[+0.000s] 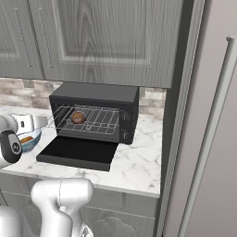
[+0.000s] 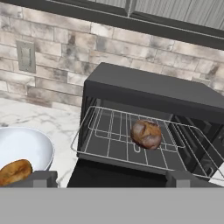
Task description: Pick up the heated bread from the toaster oven and place it in the bowl. Then move the bread bowl to the dining counter.
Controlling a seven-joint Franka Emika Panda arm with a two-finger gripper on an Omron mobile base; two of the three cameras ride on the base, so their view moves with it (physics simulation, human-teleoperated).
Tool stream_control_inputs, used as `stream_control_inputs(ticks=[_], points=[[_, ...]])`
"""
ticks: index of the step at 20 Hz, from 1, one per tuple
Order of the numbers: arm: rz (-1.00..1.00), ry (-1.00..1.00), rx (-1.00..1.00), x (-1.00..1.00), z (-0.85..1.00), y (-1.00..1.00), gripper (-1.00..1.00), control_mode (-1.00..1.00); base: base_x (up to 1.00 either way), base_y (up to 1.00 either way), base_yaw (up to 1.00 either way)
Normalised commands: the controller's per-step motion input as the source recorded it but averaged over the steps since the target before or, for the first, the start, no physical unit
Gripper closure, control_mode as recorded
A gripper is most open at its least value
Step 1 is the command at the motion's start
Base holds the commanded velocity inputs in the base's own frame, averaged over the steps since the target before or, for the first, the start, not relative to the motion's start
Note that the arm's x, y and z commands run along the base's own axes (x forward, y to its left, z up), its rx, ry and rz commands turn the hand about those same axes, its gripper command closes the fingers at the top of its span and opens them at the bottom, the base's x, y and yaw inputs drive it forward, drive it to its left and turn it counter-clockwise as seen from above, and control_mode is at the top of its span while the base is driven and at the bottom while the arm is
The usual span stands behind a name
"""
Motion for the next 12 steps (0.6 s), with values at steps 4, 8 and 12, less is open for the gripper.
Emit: stream_control_inputs(ticks=[4,8,12], points=[[0.0,0.02,0.03,0.1,0.0,-0.09,-1.0,-1.0,0.0,0.0,0.0],[0.0,0.22,0.11,0.22,0.0,-0.32,-1.0,-1.0,0.0,0.0,0.0],[0.0,0.24,0.22,-0.02,0.0,-0.44,-1.0,-1.0,0.0,0.0,0.0]])
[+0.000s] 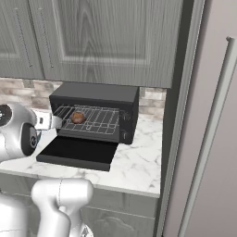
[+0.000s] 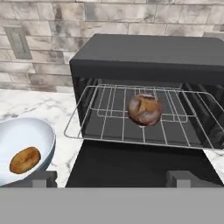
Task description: Pick up the heated bread from the toaster oven and place it in the bowl. Then move the bread bowl to the dining counter.
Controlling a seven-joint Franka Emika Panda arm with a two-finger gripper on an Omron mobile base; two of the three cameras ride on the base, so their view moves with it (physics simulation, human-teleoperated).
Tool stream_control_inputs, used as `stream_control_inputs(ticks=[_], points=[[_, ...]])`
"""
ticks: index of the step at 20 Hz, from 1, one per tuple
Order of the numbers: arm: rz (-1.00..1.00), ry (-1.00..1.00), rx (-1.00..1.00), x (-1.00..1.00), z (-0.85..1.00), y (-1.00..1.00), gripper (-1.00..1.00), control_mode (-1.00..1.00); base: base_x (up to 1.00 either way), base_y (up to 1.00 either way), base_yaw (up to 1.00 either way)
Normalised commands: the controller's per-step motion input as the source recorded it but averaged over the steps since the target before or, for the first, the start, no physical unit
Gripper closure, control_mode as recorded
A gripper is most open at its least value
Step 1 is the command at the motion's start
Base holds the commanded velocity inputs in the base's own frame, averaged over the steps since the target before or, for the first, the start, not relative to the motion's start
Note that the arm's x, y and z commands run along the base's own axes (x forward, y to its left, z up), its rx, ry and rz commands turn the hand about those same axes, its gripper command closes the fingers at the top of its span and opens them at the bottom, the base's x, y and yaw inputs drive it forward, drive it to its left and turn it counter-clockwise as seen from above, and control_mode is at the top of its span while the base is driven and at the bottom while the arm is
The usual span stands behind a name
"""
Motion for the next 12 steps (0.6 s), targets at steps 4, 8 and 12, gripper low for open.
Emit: stream_control_inputs(ticks=[4,8,12], points=[[0.0,0.12,0.19,-0.08,0.0,-0.4,-1.0,-1.0,0.0,0.0,0.0],[0.0,0.1,0.04,0.06,0.0,-0.25,-1.0,-1.0,0.0,0.0,0.0],[0.0,0.09,0.02,0.09,0.0,-0.05,-1.0,-1.0,0.0,0.0,0.0]])
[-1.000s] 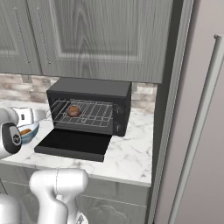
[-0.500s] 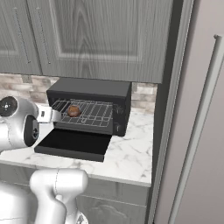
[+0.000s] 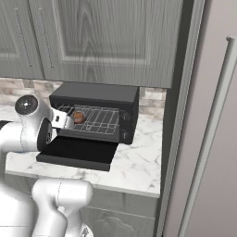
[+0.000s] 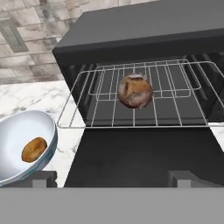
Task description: Pick up the heated bread from the toaster oven and place it in the bowl. Then move the bread bowl to the dining counter.
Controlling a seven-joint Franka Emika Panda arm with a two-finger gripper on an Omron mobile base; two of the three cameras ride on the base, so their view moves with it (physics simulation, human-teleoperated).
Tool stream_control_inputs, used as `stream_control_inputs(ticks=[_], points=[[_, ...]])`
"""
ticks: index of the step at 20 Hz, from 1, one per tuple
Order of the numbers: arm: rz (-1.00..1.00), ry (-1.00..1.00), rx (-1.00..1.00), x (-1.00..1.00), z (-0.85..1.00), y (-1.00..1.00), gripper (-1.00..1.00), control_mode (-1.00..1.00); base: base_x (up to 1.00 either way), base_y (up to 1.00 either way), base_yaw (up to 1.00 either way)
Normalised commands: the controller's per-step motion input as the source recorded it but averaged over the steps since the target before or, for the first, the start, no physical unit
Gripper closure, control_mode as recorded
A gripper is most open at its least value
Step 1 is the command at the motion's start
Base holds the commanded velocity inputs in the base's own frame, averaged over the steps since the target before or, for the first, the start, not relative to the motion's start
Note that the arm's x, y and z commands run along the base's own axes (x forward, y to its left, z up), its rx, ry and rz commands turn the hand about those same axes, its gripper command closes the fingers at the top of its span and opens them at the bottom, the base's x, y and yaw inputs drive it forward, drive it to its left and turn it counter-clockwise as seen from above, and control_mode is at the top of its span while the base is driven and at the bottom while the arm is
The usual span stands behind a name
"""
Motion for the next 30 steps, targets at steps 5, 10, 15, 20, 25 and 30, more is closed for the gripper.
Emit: stream_control_inputs(ticks=[5,10,15,20,25,30], points=[[0.0,0.03,0.0,0.05,0.0,-0.03,-1.0,-1.0,0.0,0.0,0.0],[0.0,0.0,0.0,0.01,-0.05,-0.01,-1.0,-1.0,0.0,0.0,0.0],[0.0,0.0,-0.02,0.13,-0.05,-0.36,-1.0,-1.0,0.0,0.0,0.0],[-0.02,0.0,-0.04,0.0,-0.08,-0.24,-1.0,-1.0,0.0,0.0,0.0],[0.0,0.0,-0.02,0.02,-0.02,0.0,-1.0,-1.0,0.0,0.0,0.0],[0.0,-0.01,0.0,0.31,0.0,0.03,-1.0,-1.0,0.0,0.0,0.0]])
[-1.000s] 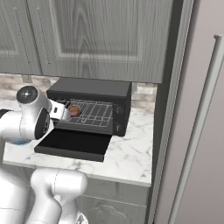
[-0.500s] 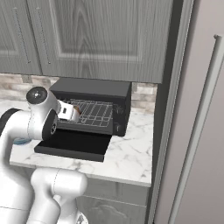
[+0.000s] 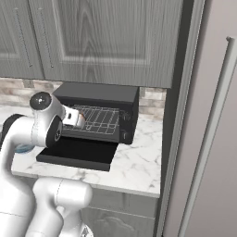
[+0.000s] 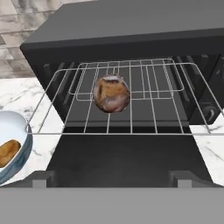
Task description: Pick up the heated bread from the toaster oven and place it in the bowl. Then move the bread bowl to the dining counter.
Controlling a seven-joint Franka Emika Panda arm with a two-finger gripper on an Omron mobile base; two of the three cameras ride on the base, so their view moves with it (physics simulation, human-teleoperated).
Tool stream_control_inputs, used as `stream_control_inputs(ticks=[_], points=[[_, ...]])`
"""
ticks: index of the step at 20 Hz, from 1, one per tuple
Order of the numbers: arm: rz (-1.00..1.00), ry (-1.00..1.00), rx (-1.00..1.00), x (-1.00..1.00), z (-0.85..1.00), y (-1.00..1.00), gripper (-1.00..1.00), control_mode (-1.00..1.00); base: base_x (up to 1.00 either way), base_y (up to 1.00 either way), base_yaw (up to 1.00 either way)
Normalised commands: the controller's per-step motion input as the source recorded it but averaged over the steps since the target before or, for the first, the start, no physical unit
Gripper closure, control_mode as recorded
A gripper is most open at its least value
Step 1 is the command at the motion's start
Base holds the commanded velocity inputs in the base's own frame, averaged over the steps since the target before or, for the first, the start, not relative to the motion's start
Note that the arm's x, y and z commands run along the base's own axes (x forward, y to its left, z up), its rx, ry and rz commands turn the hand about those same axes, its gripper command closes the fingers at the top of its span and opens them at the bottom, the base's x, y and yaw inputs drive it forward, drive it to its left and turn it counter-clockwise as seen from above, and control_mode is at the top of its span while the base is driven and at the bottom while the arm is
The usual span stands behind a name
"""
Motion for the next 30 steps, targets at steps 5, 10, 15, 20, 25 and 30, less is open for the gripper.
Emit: stream_control_inputs(ticks=[5,10,15,20,25,30], points=[[0.0,-0.02,0.0,0.53,0.0,0.0,-1.0,-1.0,0.0,0.0,0.0],[-0.01,0.0,0.0,0.6,-0.01,0.0,-1.0,-1.0,0.0,0.0,0.0],[0.0,0.0,0.0,0.36,-0.13,0.0,-1.0,-1.0,0.0,0.0,0.0],[-0.01,0.0,-0.03,0.24,-0.29,0.13,-1.0,-1.0,0.0,0.0,0.0],[-0.02,0.0,-0.04,0.35,-0.23,0.14,-1.0,-1.0,0.0,0.0,0.0],[0.0,0.0,0.0,0.33,-0.19,0.02,-1.0,-1.0,0.0,0.0,0.0]])
